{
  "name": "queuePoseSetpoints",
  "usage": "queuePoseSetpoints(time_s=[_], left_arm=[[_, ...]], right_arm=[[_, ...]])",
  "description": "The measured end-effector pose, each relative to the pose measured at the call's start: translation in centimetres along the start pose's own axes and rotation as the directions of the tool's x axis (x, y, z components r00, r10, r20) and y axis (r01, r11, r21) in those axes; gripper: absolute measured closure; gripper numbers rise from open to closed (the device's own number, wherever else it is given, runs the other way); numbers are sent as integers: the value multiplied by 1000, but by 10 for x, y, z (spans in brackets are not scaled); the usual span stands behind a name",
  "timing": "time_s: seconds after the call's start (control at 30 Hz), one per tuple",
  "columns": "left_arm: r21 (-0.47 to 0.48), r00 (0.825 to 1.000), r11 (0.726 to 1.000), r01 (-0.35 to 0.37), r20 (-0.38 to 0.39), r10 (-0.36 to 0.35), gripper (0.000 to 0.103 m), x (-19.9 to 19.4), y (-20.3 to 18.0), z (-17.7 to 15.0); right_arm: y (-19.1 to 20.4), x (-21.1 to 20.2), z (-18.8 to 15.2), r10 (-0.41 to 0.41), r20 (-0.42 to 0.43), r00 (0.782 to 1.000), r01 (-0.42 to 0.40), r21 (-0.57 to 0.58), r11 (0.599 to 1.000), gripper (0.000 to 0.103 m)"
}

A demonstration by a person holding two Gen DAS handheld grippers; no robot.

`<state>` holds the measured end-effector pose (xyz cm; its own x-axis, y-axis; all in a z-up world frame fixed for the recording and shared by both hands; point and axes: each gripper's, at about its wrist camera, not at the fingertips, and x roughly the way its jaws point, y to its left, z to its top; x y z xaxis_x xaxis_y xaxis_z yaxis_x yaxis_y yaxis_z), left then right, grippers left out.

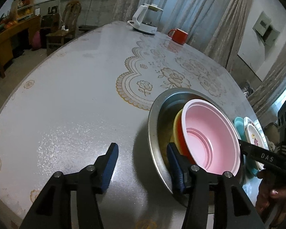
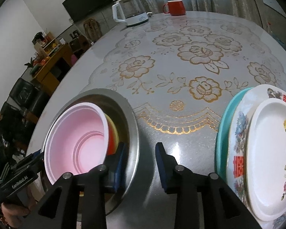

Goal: Organize plates and bowls
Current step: 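Close both grippers on the steel bowl rim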

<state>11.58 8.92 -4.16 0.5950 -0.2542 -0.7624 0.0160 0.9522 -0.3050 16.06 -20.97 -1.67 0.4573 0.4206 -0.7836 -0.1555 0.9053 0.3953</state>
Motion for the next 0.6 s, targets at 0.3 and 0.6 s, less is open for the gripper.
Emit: queuePoseSetpoints(time_s=[0.3, 0.6], left_arm=[[-35, 1000, 999, 9, 22, -9, 33, 0, 8, -5], [15, 998, 999, 29, 56, -29, 49, 2, -5, -13]], right_arm=[[-5, -1, -3, 12, 30, 999, -13, 30, 999, 65], [-6, 4, -6, 17, 37, 999, -17, 12, 1000, 58]])
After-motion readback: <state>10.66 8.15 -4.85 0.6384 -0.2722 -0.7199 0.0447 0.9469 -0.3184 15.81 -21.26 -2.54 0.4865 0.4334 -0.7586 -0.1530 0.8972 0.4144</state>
